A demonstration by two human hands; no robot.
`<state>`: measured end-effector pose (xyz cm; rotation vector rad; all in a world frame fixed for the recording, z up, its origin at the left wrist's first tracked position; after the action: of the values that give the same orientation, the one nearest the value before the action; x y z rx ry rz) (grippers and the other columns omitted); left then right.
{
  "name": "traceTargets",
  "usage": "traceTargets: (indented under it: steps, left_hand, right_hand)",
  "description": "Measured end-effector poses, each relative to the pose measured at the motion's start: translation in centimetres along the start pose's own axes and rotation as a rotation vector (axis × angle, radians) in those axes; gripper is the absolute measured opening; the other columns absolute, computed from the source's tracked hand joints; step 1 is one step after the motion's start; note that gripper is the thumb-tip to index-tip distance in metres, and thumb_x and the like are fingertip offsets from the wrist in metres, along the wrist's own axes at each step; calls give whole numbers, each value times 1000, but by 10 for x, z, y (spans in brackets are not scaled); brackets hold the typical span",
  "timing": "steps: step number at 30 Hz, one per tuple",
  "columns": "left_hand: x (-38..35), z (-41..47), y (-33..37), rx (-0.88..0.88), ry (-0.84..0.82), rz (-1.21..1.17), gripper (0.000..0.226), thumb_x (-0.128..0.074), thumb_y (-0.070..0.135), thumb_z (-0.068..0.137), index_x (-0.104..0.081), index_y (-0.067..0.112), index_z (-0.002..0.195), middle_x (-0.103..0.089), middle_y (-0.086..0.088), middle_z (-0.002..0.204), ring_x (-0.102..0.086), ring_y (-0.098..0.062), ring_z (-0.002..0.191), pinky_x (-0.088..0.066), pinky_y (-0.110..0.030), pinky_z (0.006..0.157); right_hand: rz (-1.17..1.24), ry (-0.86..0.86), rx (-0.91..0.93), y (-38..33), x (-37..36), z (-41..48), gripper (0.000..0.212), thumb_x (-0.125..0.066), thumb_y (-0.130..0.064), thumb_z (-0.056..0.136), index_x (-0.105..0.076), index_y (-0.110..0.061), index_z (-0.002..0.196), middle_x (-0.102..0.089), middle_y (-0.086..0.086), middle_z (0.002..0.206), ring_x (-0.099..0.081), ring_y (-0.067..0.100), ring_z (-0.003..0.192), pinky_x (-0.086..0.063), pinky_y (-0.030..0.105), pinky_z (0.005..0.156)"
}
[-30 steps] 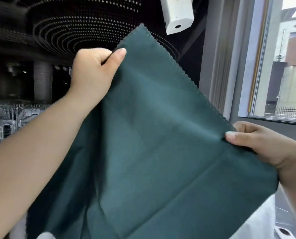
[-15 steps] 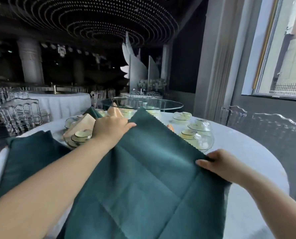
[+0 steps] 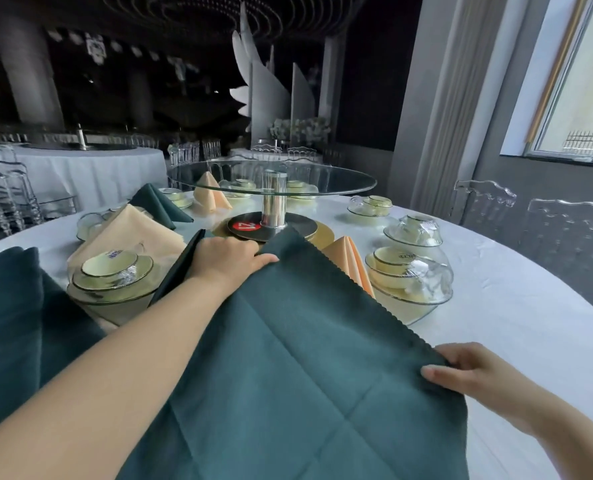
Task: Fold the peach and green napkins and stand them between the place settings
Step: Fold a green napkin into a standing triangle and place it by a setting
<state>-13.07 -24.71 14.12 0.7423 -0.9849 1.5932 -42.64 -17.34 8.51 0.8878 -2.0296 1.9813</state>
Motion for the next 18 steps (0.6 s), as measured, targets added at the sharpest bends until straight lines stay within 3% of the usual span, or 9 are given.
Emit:
traceTargets:
  steps: [1,2,5,8,10,13,18]
  left_hand:
    - [-5,4,2,-23,-5,24,56,-31,58,90,-61,12,98,-67,-8,103,-61,-28,98,-30,-26,66]
    - [-11,7,4,-41,-21,44,55,-31,58,91,-61,13,100,-66,-7,103,-61,-27,98,-30,-26,66]
    - [-24,13,8,-63,-88,81,50,-31,55,93,-59,15,105,-65,-6,108,-60,-25,102,-32,-26,67]
    - [-31,16,5,13,-136,-41,43,-34,50,94,-58,15,100,-63,-6,108,-57,-25,102,-33,-27,69]
    - [-33,16,1,79,-132,-150,40,-38,50,94,-56,16,102,-61,-6,111,-56,-25,104,-36,-29,73]
    - [-29,9,-4,169,-76,-357,41,-43,47,92,-48,17,121,-55,-4,124,-49,-25,116,-37,-32,86]
    - [-8,-31,-12,96,101,-641,37,-44,32,94,-50,15,126,-46,-2,134,-40,-23,125,-28,-30,100]
  right_hand:
    - [45,55,14,2,1,3,89,-79,-63,38,-58,12,80,-59,6,72,-55,13,68,-39,25,64]
    - [74,91,29,4,0,8,87,-79,-61,39,-57,13,78,-58,7,69,-54,13,66,-39,24,60]
    - [78,160,33,4,-8,19,38,-71,-27,78,-53,2,60,-48,2,59,-44,12,55,-32,21,51]
    - [-42,241,47,9,-13,31,49,-62,-14,85,-38,-17,41,-34,-12,41,-31,4,39,-24,13,40]
    - [-100,277,49,11,-16,34,50,-62,-14,84,-34,-18,43,-30,-12,37,-28,4,36,-23,13,39]
    - [-135,306,32,12,-19,34,47,-63,-14,84,-35,-17,46,-31,-11,37,-29,5,37,-24,15,40]
    - [-147,335,24,8,-23,30,41,-62,-16,84,-37,-13,51,-33,-5,47,-29,8,44,-22,20,45]
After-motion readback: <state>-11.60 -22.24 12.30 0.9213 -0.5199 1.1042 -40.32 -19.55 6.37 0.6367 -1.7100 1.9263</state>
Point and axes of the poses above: each hand's wrist, its own z-axis towards the middle knuckle, its own x-axis out of the back of the hand, y = z × x, the point moved 2 cm from there along z, towards the middle knuckle
